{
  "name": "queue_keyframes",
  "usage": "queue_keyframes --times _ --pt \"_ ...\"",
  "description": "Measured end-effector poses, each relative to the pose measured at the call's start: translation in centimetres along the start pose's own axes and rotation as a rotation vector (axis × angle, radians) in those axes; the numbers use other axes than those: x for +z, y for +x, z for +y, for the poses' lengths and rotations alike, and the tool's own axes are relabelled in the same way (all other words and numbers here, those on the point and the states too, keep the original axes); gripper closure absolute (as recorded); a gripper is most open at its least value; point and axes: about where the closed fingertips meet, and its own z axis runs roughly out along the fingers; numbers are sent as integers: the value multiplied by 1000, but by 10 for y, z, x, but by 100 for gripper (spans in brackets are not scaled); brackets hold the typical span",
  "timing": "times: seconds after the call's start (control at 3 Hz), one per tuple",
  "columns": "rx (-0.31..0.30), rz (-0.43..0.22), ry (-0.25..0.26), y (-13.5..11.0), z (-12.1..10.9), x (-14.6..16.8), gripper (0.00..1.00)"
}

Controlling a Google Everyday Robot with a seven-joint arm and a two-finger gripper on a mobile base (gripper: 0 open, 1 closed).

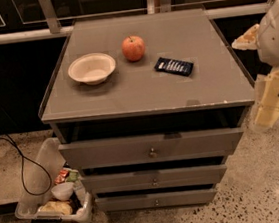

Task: Open top drawer

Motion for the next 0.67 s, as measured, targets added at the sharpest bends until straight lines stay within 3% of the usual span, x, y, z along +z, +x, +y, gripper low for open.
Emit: queue_keyframes --times 0.67 --pt "-81 -224 -13 27 38 61 0"
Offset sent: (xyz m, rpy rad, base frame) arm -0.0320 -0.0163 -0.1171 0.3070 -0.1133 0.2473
